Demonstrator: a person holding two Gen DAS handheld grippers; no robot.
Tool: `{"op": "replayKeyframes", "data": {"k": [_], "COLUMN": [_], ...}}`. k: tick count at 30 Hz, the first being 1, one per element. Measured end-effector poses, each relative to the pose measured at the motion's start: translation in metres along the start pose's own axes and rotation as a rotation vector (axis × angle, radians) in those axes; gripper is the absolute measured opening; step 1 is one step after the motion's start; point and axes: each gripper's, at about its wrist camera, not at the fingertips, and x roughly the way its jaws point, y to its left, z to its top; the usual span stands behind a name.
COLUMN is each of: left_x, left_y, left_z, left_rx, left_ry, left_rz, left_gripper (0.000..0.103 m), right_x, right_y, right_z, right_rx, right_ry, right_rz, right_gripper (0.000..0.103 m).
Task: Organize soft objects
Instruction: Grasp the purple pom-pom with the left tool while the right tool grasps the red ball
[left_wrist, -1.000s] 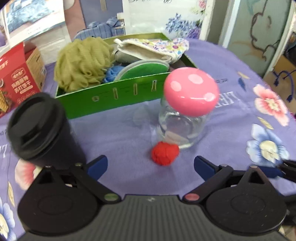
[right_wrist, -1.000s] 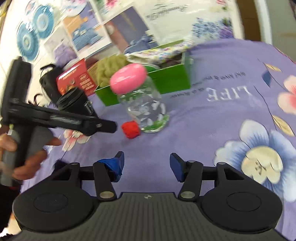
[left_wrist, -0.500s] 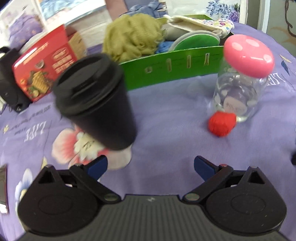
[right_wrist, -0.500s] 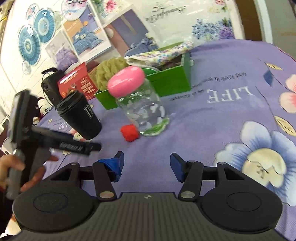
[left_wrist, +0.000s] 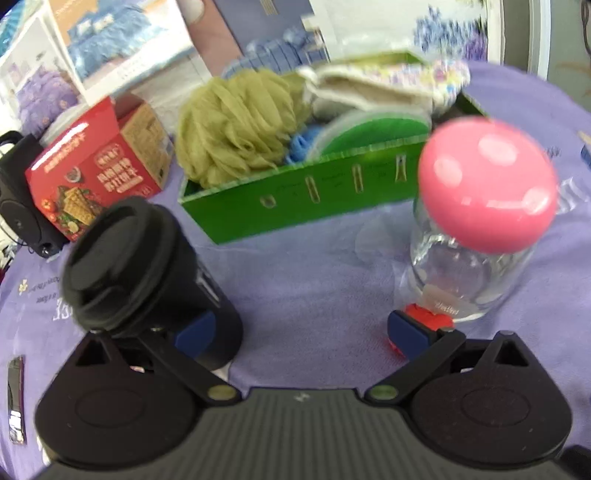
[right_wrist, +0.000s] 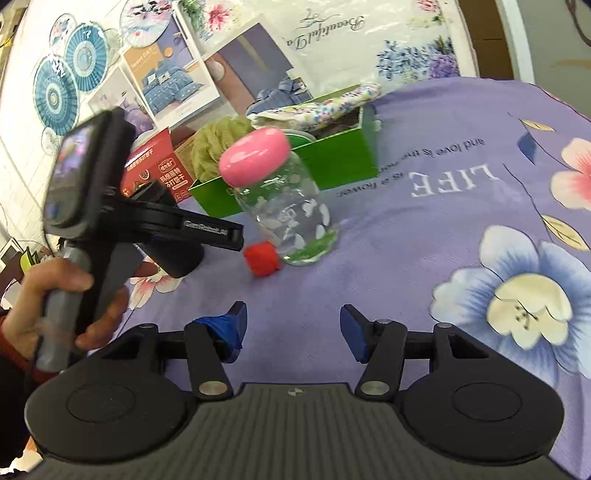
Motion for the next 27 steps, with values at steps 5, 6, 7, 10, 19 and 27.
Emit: {"op": "replayKeyframes", "data": {"k": [5, 6, 7, 10, 19, 27], "left_x": [-0.020, -0.030, -0.044, -0.081, -0.116, -0.109], "left_y": [0.005, 0.007, 0.008, 0.006, 0.072, 0.104], "left_z": [-0.012, -0.016, -0.022, -0.031, -0.066, -0.119], "left_rx": [0.079, 0.098, 0.113, 0.155, 0.126, 0.046], "left_ry": [-0.058, -0.055, -0.055, -0.140, -0.171, -0.059], "left_rz": [-0.148, -0.281, -0.439, -0.521, -0.317, -0.395], "left_gripper": [0.099, 0.099, 0.099, 0.101, 0.102, 0.103], "right_x": [-0.005, -0.005, -0.005, -0.005, -0.002, 0.048], "right_y": [-0.010, -0.012, -0.014, -0.020, -0.003, 0.027], "right_z": [0.000, 0.001, 0.002, 0.006, 0.009, 0.023], "right_rx": [0.019, 0.026, 0.032, 0.049, -0.070, -0.335], "right_ry": [-0.019, -0.027, -0.034, -0.046, -0.066, -0.033], "right_rz": [-0.003, -0.005, -0.007, -0.029, -0.031, -0.111], "right_gripper": [0.041, 0.041, 0.041, 0.041, 0.042, 0.043]}}
